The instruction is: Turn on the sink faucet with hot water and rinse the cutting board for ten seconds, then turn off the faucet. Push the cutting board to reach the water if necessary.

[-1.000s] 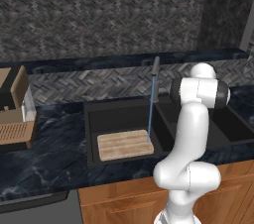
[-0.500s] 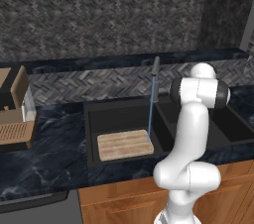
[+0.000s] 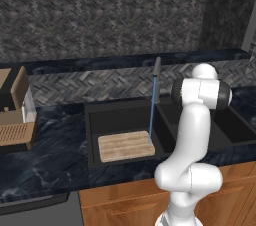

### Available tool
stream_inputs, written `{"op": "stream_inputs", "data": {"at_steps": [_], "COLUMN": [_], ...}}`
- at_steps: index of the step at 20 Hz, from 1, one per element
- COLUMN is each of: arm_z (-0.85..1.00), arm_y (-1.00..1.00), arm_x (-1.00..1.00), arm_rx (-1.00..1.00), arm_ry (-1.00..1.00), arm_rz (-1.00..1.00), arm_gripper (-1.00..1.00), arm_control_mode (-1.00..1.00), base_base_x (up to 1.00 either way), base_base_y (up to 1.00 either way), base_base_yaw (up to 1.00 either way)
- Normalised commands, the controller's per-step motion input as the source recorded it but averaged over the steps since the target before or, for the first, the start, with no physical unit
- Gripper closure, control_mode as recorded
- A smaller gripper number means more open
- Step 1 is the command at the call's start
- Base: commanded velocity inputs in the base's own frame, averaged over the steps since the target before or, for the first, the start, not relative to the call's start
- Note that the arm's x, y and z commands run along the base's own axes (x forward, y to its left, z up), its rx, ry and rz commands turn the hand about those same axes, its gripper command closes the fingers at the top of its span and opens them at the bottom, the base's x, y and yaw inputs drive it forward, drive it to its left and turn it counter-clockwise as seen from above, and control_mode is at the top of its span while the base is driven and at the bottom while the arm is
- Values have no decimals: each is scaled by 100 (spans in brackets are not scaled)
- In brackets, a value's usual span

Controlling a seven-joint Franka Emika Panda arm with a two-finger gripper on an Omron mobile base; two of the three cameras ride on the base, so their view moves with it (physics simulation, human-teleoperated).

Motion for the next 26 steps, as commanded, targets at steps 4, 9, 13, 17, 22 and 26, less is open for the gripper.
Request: {"op": "stream_inputs", "data": {"at_steps": [4,9,13,17,22,26], "arm_z": [0,0,0,0,0,0], "arm_y": [0,0,0,0,0,0], "arm_x": [0,0,0,0,0,0], "arm_rx": [0,0,0,0,0,0], "arm_ry": [0,0,0,0,0,0], "arm_rz": [0,0,0,0,0,0], "arm_gripper": [-100,-100,-100,-100,-100,-100], "arm_control_mode": [-100,-100,-100,-100,-100,-100], "base_base_x": [0,0,0,0,0,0], "base_base_y": [0,0,0,0,0,0], "base_base_yaw": [0,0,0,0,0,0]}}
